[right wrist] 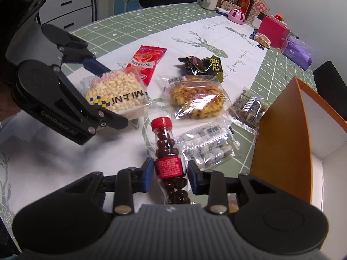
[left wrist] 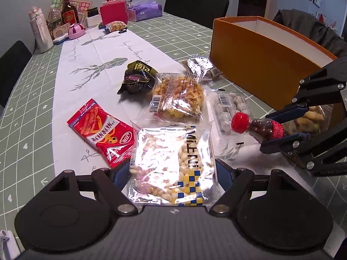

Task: Organize snacks
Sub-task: 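Lift the MILNI bag and red bottle and carry both over the orange box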

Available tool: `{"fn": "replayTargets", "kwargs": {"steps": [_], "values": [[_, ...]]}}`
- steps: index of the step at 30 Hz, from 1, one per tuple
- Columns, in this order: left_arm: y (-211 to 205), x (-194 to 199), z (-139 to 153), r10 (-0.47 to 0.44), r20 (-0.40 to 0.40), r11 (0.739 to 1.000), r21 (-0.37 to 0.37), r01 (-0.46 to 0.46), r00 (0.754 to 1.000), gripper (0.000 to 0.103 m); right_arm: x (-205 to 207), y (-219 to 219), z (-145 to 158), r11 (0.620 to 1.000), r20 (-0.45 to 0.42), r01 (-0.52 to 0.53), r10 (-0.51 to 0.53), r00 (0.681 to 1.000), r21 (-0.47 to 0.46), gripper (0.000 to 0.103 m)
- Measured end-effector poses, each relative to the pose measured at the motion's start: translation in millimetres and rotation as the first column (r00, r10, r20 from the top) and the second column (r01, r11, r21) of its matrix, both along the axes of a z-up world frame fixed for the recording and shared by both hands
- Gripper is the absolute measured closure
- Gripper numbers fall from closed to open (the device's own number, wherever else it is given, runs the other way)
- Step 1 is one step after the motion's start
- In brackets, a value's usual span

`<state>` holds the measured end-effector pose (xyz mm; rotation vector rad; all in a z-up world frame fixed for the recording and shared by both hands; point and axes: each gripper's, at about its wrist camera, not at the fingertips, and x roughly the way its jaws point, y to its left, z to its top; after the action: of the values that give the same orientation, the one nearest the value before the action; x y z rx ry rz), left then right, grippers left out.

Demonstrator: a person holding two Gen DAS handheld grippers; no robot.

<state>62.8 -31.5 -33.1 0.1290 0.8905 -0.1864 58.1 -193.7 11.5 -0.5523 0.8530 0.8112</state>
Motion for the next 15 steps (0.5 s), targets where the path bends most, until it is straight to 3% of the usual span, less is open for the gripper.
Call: {"fn": "replayTargets", "kwargs": {"steps": [8, 15], "values": [[0, -5, 12, -0.005, 0.024, 1.0, -0.021, 0.006, 1.0, 0.011, -2, -1, 21, 0.999, 0.038, 0.028, -0.03, 0.999, 0.037, 0.073], [-7, -9, 41, -0.002, 0.084, 0.998, -0.066, 0.007, 0.997, 0.011, 10, -12, 73, 0.99, 0.097, 0.099, -0.109, 0.989, 0.104, 0.073]]}}
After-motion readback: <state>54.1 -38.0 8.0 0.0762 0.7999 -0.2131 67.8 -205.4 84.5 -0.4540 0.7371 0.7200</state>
